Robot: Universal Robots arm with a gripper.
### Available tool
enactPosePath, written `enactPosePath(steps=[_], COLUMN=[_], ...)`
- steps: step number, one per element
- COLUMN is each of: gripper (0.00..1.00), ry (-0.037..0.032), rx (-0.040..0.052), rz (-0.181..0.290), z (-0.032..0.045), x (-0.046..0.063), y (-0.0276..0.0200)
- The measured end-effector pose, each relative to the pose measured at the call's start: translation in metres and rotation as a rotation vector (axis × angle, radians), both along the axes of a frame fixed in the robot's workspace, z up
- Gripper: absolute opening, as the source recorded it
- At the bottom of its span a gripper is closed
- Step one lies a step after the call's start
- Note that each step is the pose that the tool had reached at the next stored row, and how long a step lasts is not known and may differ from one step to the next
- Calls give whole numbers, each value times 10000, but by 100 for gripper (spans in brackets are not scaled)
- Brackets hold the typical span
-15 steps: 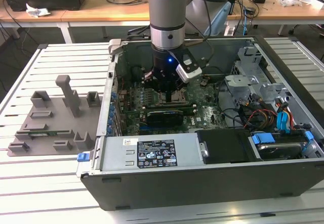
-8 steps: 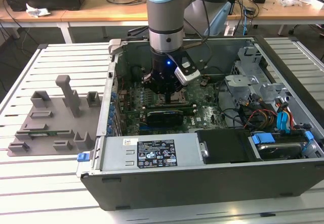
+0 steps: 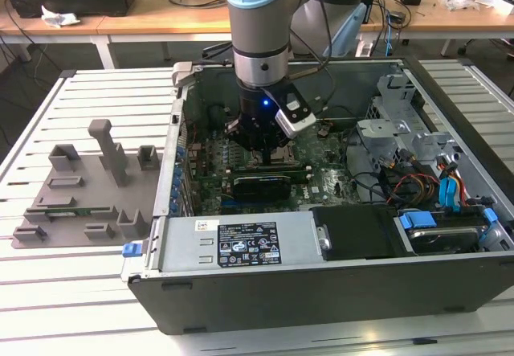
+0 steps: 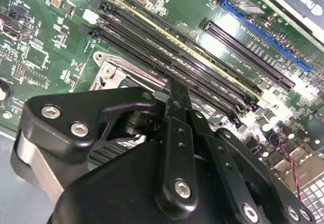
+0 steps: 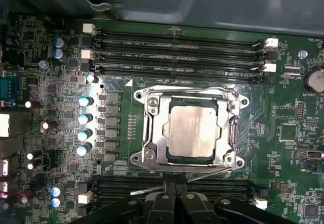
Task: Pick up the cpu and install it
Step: 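Install the second cpu locking lever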
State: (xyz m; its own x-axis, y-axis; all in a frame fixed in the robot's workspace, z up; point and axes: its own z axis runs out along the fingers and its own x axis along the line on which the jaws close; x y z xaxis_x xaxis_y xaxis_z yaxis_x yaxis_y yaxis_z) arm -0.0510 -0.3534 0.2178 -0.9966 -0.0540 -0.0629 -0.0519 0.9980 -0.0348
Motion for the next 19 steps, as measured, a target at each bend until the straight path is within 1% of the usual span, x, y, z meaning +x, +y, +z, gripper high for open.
enactPosePath(steps=[9, 11, 12, 13, 14, 19], gripper=[11, 11, 11, 11, 11, 11], ry=[-10, -25, -43, -80, -88, -91], rx=[2, 18, 28, 39, 46, 49], rz=[-1, -2, -1, -1, -1, -1], z=[-1, -6, -12, -22, -26, -27], x=[-14, -22, -29, -42, -45, -45], y=[-8, -9, -9, -10, -10, -10])
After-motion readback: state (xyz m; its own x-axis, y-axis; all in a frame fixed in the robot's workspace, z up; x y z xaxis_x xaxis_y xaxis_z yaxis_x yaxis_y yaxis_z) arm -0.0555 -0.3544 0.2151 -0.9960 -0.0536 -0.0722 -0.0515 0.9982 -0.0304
